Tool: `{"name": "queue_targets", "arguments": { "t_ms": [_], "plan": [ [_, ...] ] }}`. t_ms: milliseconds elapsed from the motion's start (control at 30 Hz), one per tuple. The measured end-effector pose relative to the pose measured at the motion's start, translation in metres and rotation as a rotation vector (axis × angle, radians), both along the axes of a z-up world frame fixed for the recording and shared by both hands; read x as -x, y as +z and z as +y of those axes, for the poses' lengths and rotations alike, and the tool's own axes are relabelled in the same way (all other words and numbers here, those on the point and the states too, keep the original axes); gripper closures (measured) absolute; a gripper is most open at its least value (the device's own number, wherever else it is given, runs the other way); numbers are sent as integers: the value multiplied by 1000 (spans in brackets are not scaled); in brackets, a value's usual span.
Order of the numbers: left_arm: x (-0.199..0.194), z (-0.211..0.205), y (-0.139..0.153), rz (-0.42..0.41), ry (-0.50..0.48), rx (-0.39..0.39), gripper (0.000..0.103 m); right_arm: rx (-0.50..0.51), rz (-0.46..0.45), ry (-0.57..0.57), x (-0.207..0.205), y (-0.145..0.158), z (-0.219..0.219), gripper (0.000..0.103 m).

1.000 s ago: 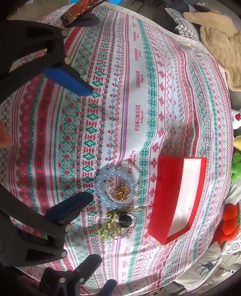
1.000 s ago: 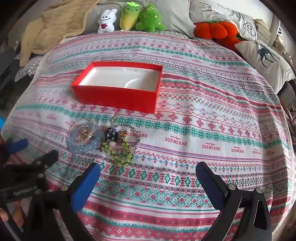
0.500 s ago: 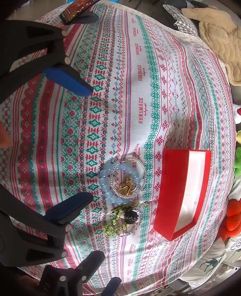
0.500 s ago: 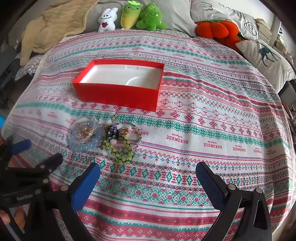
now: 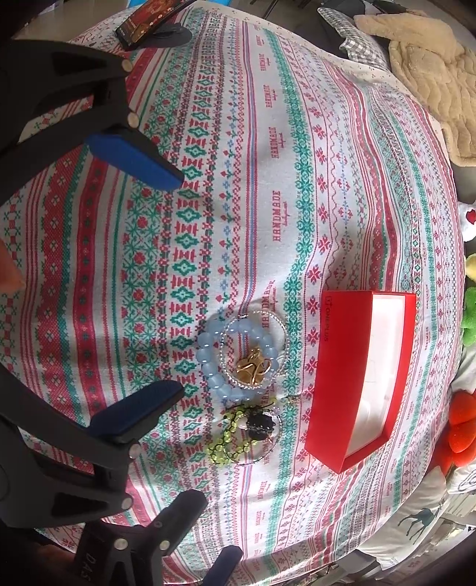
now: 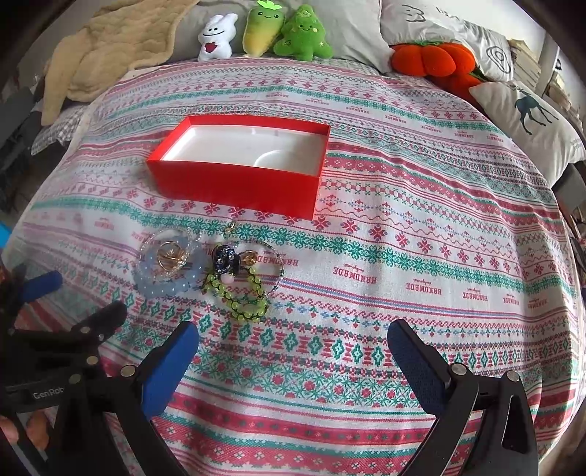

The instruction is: Organize jewelry

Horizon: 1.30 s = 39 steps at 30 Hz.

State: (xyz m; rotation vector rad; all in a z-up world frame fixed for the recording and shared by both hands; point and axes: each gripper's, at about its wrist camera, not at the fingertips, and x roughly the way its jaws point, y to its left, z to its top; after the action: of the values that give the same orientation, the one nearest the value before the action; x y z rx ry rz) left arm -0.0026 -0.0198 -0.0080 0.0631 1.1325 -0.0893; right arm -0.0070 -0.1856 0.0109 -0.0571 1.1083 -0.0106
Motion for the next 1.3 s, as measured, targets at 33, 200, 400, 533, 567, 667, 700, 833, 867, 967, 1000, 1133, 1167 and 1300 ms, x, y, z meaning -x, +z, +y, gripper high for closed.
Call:
{"name": "queue_targets", "arguments": {
  "t_ms": [33, 200, 400, 533, 567, 667, 700, 833, 867, 967, 1000, 1133, 1167, 1300],
  "plan": [
    [0, 0, 0, 0, 0, -1, 0, 0, 0, 0, 0, 0, 0, 0],
    [1, -1, 0, -5, -6, -4, 0, 0, 2, -5, 0, 1, -1, 0],
    [1, -1, 1, -9, -6, -4, 0, -4, 3, -6, 0, 1, -2, 0],
    [1, -1, 1, -9, -6, -3, 0, -6, 5, -8, 0, 1, -3, 0],
    [1, -1, 1, -9, -6, -3, 0, -7, 5, -9, 0, 1, -3, 0],
    [1, 0, 2, -12, -7, -3, 0, -6, 5, -9, 0, 1, -3, 0],
    [1, 0, 2, -14, -7, -2, 0, -6, 4, -10, 0, 1, -3, 0],
    [1, 0, 4, -20, -6, 0, 0, -8, 4, -12, 0, 1, -4, 0],
    [0, 0, 4, -20, -5, 0, 0, -7, 4, -12, 0, 1, -5, 0],
    [0, 1, 4, -19, -5, -1, 0, -8, 5, -12, 0, 1, -5, 0],
    [0, 1, 4, -19, -5, -1, 0, -8, 4, -12, 0, 1, -5, 0],
    [0, 1, 4, -20, -5, -1, 0, -8, 4, -12, 0, 1, -5, 0],
    [0, 1, 4, -20, -4, -1, 0, -8, 4, -12, 0, 1, -5, 0],
    [0, 1, 4, -19, -4, -1, 0, -7, 5, -11, 0, 1, -5, 0]
  ]
}}
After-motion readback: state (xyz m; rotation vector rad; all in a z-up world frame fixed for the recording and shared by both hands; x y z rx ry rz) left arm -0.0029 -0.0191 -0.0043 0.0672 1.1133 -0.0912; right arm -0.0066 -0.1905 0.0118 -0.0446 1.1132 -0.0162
